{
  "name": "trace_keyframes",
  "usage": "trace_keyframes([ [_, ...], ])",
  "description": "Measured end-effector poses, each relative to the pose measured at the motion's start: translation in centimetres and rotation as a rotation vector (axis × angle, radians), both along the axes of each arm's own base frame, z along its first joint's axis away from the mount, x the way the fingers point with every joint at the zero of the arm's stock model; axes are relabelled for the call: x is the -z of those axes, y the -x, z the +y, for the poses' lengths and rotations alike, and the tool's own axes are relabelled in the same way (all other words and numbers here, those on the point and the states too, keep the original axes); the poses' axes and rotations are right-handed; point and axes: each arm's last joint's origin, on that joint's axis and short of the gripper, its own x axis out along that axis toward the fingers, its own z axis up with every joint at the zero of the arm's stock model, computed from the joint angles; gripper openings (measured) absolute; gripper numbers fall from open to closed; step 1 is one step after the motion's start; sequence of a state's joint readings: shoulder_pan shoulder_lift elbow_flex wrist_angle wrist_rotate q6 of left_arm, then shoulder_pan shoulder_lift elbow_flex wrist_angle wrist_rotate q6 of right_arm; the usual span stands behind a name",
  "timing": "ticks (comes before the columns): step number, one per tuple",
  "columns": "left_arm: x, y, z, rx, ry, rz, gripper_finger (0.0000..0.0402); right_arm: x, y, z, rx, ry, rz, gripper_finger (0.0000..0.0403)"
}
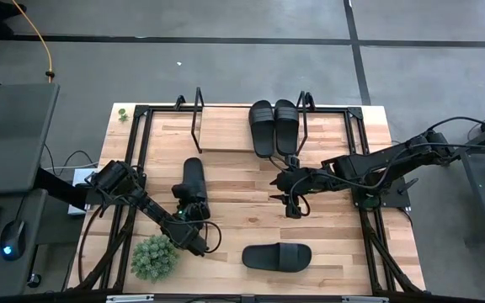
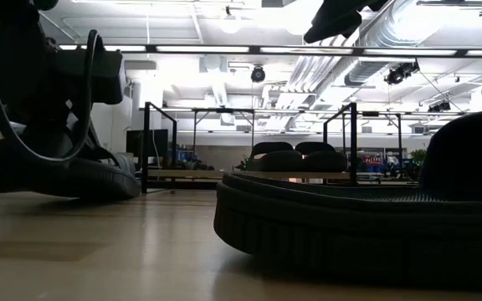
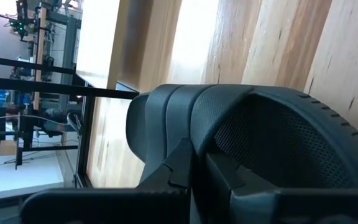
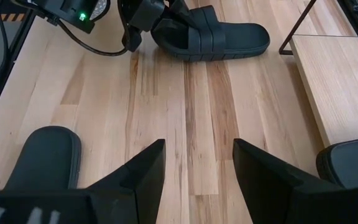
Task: Pick and place slides into the shelf
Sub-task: Put the left black slipper on the shelf
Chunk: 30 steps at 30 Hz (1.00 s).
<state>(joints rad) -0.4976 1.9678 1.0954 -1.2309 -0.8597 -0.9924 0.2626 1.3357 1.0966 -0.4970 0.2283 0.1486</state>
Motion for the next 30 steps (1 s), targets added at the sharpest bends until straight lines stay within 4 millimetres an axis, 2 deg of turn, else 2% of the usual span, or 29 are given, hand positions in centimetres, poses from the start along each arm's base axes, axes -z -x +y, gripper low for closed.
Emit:
trace_keyframes([
  [6,-1.0,-0.4,-0.2,-0.005,-0.006,0.026,0.0010,0.0,0.0,0.0,0.000,0.000,0.000,0.0179],
  [20,-6.4,-3.0,-1.7,-0.012,0.013,-0.015,0.0010,0.2,0.2,-0.1,0.000,0.008,0.028,0.0179],
  [25,-7.4,-3.3,-1.8,-0.009,0.003,-0.005,0.0010,0.4,0.4,-0.1,0.001,0.017,0.063,0.0179],
  [30,-7.6,-3.4,-1.7,0.023,-0.032,-0.008,0.0010,0.5,0.4,-0.1,0.005,0.022,0.063,0.0179],
])
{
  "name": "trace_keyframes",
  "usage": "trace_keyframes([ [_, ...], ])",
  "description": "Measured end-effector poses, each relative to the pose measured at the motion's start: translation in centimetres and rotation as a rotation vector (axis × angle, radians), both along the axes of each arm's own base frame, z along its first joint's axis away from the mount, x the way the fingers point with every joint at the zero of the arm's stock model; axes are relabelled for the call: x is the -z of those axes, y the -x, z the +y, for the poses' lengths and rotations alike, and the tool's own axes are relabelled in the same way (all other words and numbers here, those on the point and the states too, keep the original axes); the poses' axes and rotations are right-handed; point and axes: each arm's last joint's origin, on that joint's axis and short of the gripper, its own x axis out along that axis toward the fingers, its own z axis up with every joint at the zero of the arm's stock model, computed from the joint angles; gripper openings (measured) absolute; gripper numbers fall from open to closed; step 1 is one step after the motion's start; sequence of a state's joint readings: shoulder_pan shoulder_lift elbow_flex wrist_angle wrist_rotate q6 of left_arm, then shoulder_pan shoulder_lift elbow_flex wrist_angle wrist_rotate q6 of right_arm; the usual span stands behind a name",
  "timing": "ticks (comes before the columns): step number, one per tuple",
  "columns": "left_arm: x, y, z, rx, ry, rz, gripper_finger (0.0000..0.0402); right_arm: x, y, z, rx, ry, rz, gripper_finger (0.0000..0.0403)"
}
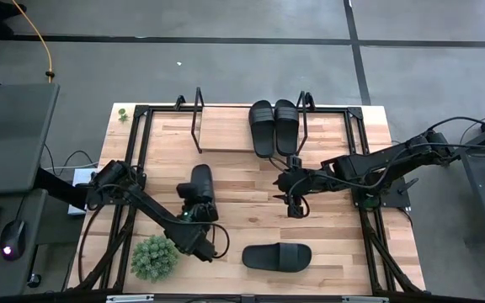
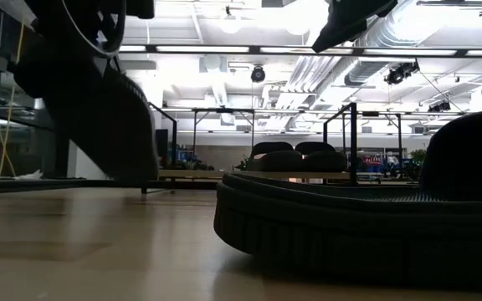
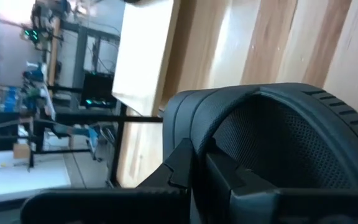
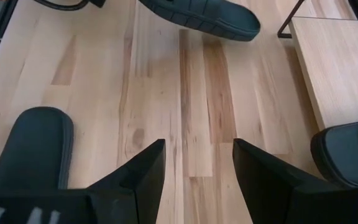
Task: Pick and place slides into the shelf
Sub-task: Put the left black slipper on the shelf
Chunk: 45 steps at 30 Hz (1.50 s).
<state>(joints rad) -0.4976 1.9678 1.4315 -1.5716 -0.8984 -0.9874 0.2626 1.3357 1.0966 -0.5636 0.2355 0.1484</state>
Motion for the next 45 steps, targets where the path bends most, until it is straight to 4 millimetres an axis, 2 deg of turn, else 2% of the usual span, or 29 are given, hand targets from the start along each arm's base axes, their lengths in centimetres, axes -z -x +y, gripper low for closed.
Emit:
trace_keyframes([
  [9,-0.6,-0.4,0.0,0.122,-0.084,0.068,0.0010,0.0,0.0,-0.1,-0.018,0.049,0.001,0.0179],
  [19,-4.7,-2.5,-1.0,0.260,-0.171,0.010,0.0010,-0.2,0.0,-0.8,0.114,0.279,-0.028,0.0179],
  [22,-5.3,-2.8,-1.0,0.286,-0.200,0.010,0.0010,-0.2,0.0,-0.9,0.117,0.328,-0.026,0.0179],
  [32,-5.7,-2.8,-1.0,0.344,-0.304,0.044,0.0010,-0.2,-0.3,-2.4,0.160,0.337,-0.013,0.0179],
  [45,-9.7,-1.1,0.1,0.323,-0.319,-0.129,0.0010,-0.2,-0.4,-3.6,0.197,0.340,-0.004,0.0179],
])
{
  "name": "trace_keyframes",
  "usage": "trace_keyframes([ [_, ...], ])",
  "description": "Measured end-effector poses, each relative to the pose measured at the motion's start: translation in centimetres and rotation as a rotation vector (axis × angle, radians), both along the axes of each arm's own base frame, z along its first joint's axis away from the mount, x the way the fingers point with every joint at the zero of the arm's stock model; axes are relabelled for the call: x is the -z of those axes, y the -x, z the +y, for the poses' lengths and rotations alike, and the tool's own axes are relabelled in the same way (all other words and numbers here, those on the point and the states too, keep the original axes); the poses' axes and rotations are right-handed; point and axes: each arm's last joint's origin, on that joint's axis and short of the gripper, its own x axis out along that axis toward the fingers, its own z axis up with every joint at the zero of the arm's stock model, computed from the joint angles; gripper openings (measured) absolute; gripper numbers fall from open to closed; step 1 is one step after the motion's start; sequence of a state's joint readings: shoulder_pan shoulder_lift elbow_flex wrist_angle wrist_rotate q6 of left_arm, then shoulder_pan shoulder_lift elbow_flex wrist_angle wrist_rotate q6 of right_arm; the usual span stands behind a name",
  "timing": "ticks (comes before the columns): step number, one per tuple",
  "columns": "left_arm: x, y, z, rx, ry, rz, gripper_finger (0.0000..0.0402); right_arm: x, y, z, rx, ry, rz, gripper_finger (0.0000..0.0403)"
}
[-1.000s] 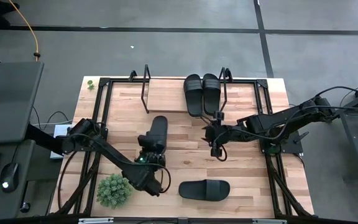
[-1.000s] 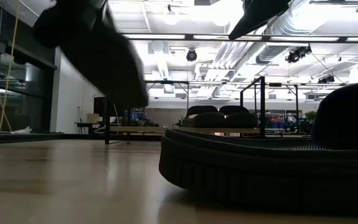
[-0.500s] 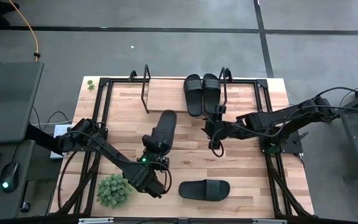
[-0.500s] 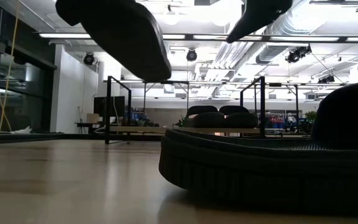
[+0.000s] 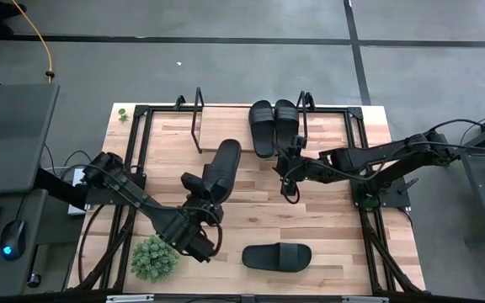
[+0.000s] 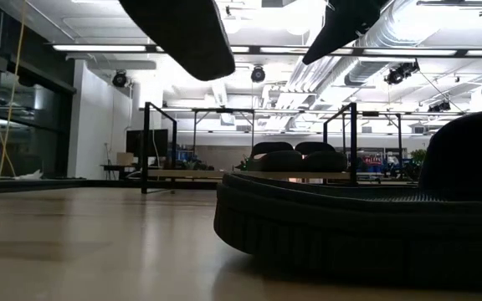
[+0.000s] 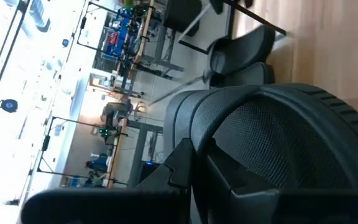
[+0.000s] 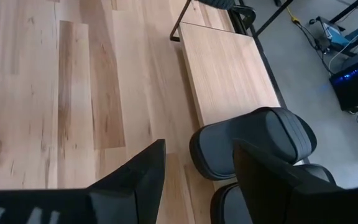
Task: Pick and place slides into the shelf
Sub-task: Put the left black slipper on the shelf
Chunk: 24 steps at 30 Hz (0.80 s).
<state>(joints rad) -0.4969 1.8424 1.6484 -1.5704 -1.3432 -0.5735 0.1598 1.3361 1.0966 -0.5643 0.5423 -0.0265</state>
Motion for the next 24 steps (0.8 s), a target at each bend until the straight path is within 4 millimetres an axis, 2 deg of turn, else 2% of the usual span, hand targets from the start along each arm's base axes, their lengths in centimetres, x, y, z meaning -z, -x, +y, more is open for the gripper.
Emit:
trace_keyframes([
  [10,-0.8,1.4,1.3,0.000,-0.070,-0.049,0.0010,0.0,0.0,-0.1,0.000,0.004,0.004,0.0179],
  [17,-0.7,1.7,5.0,-0.108,-0.073,-0.066,0.0010,0.0,0.0,-0.1,-0.034,0.041,0.029,0.0179],
  [24,0.1,2.0,8.2,-0.194,-0.151,-0.092,0.0010,0.0,0.0,-0.1,-0.050,0.058,0.040,0.0179],
])
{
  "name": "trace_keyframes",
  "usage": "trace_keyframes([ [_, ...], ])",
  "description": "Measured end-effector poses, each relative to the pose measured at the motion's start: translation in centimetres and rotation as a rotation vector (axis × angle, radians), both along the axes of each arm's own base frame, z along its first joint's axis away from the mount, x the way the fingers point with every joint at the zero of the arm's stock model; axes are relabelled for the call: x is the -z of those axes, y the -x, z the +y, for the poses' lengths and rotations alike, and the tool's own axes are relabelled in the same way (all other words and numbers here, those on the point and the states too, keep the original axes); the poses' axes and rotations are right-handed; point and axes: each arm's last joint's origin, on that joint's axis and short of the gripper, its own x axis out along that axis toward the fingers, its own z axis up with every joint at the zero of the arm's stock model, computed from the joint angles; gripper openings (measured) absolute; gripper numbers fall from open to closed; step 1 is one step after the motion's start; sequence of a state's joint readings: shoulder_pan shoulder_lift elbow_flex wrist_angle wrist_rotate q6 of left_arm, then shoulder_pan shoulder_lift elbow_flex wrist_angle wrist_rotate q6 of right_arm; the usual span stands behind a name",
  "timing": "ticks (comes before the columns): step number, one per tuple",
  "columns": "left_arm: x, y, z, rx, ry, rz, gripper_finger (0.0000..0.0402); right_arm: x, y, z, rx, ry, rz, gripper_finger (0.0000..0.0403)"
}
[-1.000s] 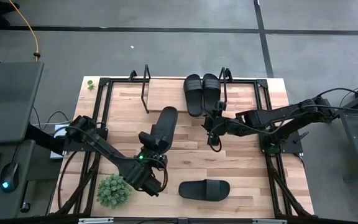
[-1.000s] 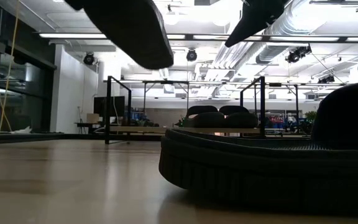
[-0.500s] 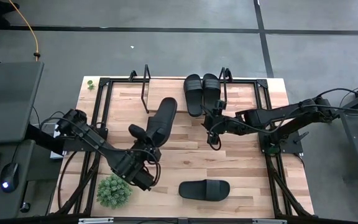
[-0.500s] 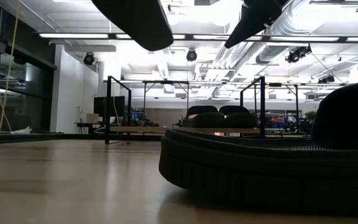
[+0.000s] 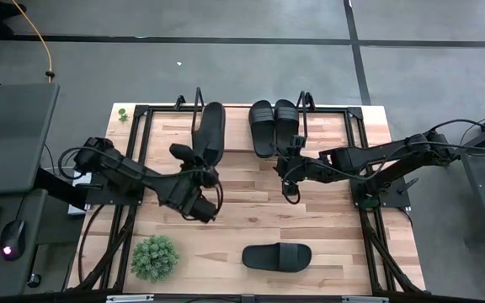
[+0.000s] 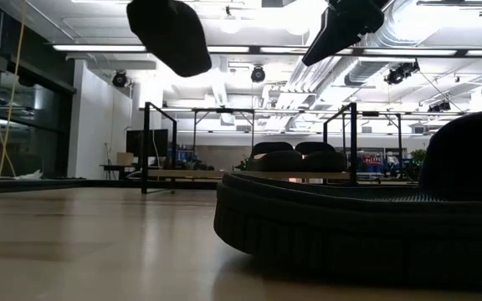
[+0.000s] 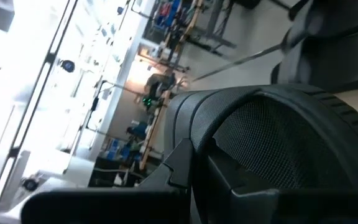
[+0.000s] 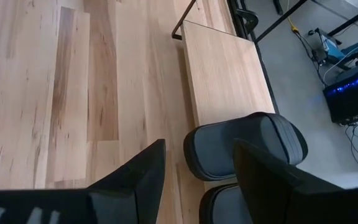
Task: Pick and place slides into the shelf
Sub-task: Put the left black slipper on the shelf
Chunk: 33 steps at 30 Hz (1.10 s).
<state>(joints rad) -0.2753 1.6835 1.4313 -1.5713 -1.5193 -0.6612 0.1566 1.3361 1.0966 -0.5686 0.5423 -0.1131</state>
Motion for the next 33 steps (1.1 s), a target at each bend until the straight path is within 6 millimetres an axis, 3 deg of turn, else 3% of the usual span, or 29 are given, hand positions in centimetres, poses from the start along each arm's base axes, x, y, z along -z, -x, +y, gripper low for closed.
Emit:
trace_keyframes([
  [15,-0.1,-0.3,2.7,-0.082,-0.043,-0.046,0.0010,0.1,0.1,0.0,0.001,0.002,0.018,0.0179],
  [21,-0.1,-0.3,2.6,-0.079,-0.043,-0.042,0.0010,0.1,0.1,0.0,0.002,0.001,0.017,0.0179],
  [33,-3.0,2.0,3.1,-0.081,-0.037,-0.065,0.0010,0.0,0.1,0.0,0.000,0.002,0.009,0.0179],
])
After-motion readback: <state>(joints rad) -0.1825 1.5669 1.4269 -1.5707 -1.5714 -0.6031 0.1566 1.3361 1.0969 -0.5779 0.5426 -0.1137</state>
